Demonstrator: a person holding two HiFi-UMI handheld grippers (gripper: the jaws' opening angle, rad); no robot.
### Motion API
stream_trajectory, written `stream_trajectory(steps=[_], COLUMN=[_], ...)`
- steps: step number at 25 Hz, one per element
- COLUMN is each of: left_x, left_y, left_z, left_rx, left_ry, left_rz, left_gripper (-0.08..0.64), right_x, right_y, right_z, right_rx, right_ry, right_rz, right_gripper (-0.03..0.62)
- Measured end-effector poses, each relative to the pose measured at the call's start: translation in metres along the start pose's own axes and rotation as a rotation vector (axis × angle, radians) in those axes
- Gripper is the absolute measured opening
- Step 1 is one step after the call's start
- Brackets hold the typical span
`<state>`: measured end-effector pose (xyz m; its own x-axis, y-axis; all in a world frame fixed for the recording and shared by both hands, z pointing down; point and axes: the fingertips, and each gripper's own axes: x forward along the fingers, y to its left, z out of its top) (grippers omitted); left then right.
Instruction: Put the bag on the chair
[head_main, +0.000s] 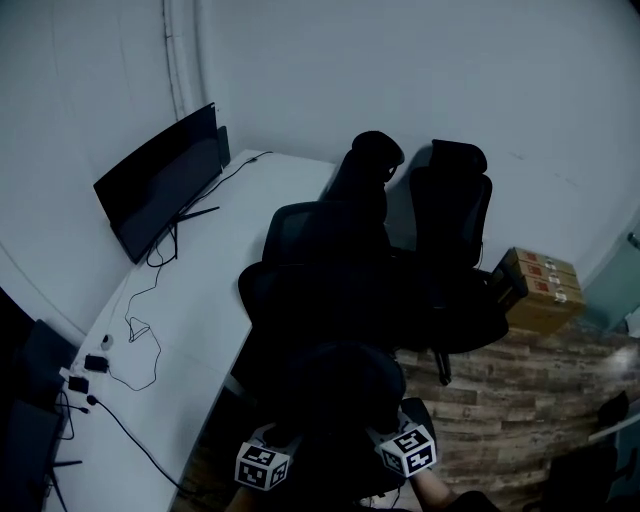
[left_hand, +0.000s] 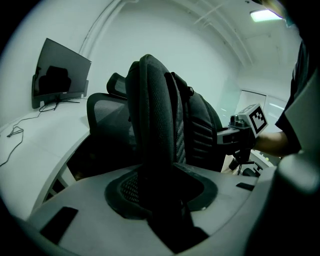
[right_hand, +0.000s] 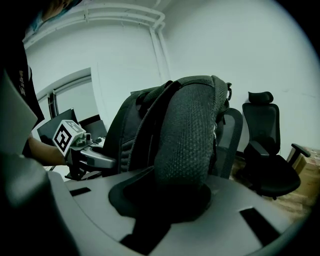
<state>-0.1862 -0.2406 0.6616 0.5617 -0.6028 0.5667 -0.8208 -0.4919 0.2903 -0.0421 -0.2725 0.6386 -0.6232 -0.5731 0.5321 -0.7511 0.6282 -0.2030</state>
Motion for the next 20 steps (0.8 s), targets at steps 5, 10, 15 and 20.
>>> stream_trajectory(steps=[5, 10, 15, 20], left_x=[0.028, 0.056, 0.08, 0.102], left_y=[0.023, 0.044, 0.061, 0.08], left_z=[0.002, -0.002, -0.011, -0.023], left_rx=[0.028, 0.027, 0.025, 0.027], left_ry=[0.029, 0.029, 0.025, 0.037], left_rz=[-0.042, -0.057, -0.048, -0.025], left_gripper=[0.155, 0.155, 0.16, 0.166], right_x=[0.024, 0.051, 0.074, 0.1], right_y=[-0.016, -0.037, -0.05, -0.065], right_z=[-0.004, -0.013, -0.021, -0.037], right_rx=[0.036, 0.032, 0.021, 0.03], right_ry=[-0.008, -0.006, -0.019, -0.02], right_rz=[-0.045, -0.064, -0.063, -0.053], right_gripper=[0.101, 0.101, 0.1, 0.101])
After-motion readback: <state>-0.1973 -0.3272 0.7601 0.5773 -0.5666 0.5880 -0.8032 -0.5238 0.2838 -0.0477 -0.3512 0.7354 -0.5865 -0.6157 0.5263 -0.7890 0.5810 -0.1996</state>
